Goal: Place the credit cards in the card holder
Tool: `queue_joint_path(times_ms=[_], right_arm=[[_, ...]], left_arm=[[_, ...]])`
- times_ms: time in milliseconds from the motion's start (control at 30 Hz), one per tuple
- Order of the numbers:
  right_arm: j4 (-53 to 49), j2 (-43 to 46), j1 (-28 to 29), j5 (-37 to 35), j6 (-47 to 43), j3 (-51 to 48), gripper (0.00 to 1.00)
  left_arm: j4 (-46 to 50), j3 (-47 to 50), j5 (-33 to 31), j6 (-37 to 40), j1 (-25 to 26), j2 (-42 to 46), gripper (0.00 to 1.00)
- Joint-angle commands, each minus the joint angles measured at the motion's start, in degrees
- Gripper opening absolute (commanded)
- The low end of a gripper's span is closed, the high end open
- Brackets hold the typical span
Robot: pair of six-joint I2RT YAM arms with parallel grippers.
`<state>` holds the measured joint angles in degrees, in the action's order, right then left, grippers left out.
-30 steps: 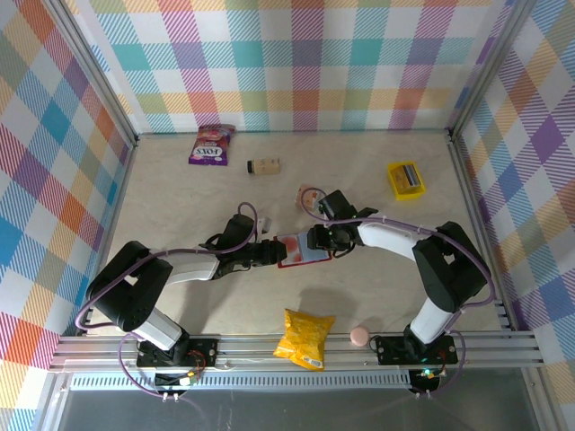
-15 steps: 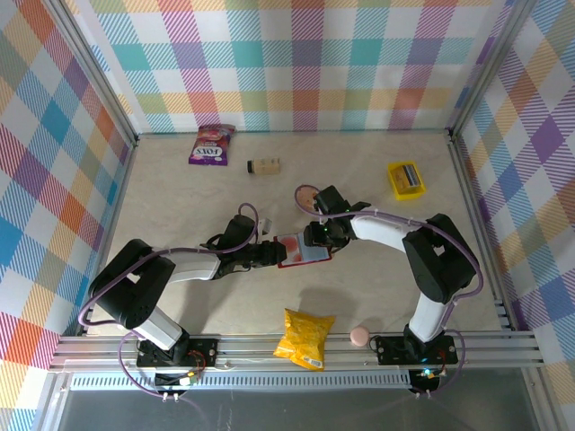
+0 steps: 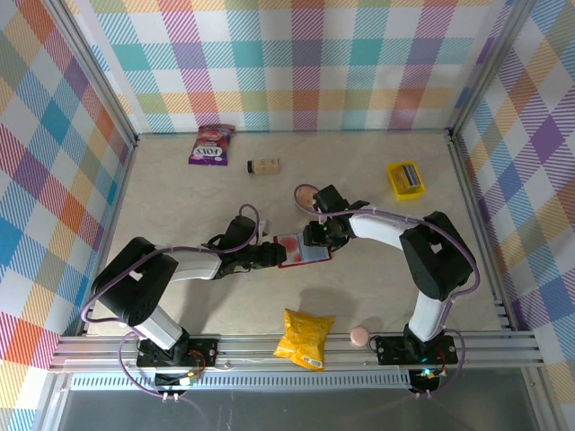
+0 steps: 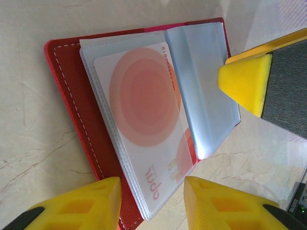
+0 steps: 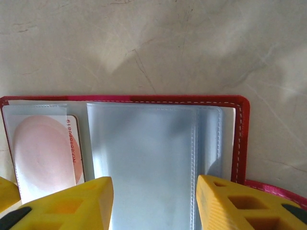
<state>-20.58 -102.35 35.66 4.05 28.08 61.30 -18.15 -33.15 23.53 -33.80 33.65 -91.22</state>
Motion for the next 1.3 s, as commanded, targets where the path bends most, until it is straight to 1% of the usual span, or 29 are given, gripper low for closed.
queue_joint_path(times_ms=[0, 600, 800, 1000, 1267], right_arm=[[-0.1, -1.3, 0.3, 2.0, 0.7, 0.5, 0.48], [-0.3, 1.4, 1.6, 1.0, 0.6, 1.2, 0.47], [-2.0, 1.9, 1.9, -1.8, 0.3, 1.8, 0.48], [-5.0, 3.1, 2.7, -8.7, 1.0, 2.3, 0.48], [-3.3, 1.4, 3.4, -4.8, 0.7, 3.0, 0.48]], left_arm=[[0.5, -1.0, 1.3, -0.4, -0.4, -0.9, 0.39], [0.4, -1.1, 1.3, -0.6, -0.3, -1.1, 0.39], [0.4, -1.2, 1.5, -0.6, -0.3, -1.2, 0.39], [0.5, -1.2, 1.4, -0.5, -0.4, -1.2, 0.39], [0.4, -1.2, 1.5, -0.6, -0.3, -1.2, 0.39]])
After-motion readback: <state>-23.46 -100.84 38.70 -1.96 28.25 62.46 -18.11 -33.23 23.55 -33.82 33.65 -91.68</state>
